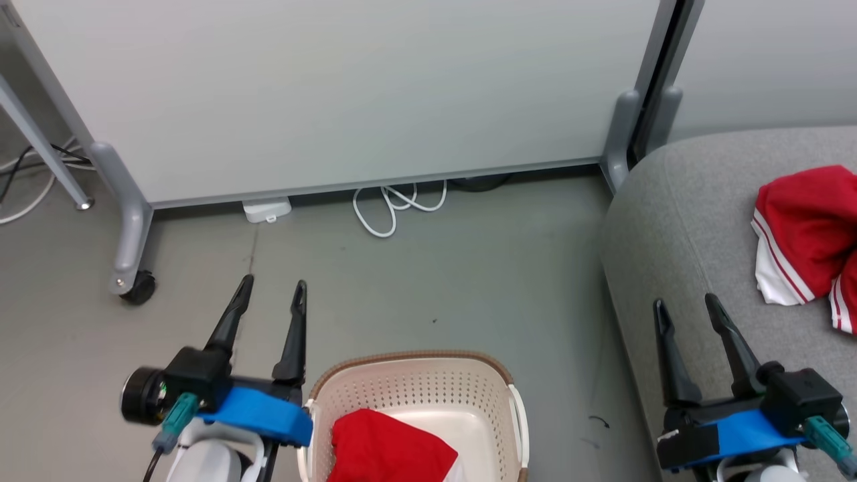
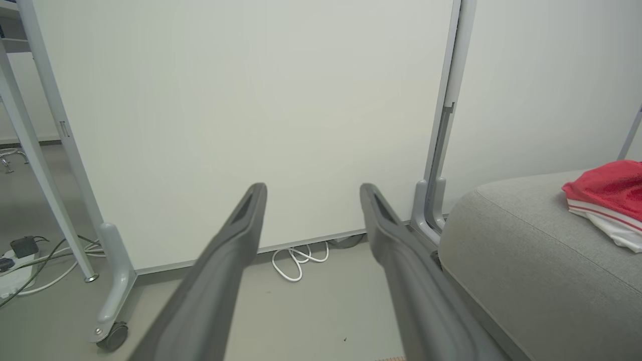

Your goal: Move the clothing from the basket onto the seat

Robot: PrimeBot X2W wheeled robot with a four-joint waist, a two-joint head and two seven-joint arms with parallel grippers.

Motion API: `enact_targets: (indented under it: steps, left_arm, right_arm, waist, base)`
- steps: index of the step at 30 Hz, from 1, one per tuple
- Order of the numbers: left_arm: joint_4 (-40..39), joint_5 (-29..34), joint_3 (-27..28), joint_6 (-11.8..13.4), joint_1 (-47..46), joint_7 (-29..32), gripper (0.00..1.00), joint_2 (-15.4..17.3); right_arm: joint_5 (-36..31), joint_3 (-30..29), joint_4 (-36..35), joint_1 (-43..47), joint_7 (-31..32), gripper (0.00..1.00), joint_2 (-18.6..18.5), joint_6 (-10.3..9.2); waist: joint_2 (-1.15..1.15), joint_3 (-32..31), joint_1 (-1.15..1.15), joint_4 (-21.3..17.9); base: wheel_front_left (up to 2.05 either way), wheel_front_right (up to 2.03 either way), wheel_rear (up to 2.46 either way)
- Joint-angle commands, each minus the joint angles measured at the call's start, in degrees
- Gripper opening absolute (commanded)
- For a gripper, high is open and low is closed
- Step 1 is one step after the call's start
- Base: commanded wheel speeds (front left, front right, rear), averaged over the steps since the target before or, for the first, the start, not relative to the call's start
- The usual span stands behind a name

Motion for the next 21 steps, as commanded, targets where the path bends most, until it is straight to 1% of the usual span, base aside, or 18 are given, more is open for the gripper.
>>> enact_targets:
  steps: [1, 8, 16, 17, 21]
  left_arm:
    - [1.15, -0.53, -1.41, -0.41, -2.10, -0.15, 1.00, 0.90]
    - [8.15, -1.64, -9.21, -0.28, -10.88, -0.15, 1.00, 4.83]
    - [17.56, -3.23, -21.06, -0.26, -21.73, -0.15, 1.00, 8.20]
    - [17.56, -3.23, -21.06, -0.26, -21.73, -0.15, 1.00, 8.20]
    - [22.45, -3.99, -28.53, -0.26, -26.74, -0.15, 1.00, 9.60]
  right_arm:
    - [0.21, 0.17, -0.43, -1.26, -0.20, 1.00, 0.07, 0.03]
    - [-0.71, 0.77, -1.85, -4.59, -0.20, 1.00, 0.06, 0.03]
    - [-2.24, 1.06, -4.00, -10.07, -0.20, 1.00, 0.04, 0.02]
    - [-2.24, 1.06, -4.00, -10.07, -0.20, 1.00, 0.04, 0.02]
    - [-2.85, 1.31, -4.78, -12.70, -0.20, 1.00, 0.05, 0.03]
  waist:
    - [0.00, 1.15, -0.01, -0.50]
    - [0.00, 6.92, -0.01, -2.03]
    - [0.00, 16.93, -0.01, -3.63]
    - [0.00, 16.93, -0.01, -3.63]
    - [0.00, 21.38, -0.01, -4.36]
  base:
    - [0.00, 0.00, 0.00]
    - [0.00, 0.00, 0.00]
    - [0.00, 0.00, 0.00]
    - [0.00, 0.00, 0.00]
    - [0.00, 0.00, 0.00]
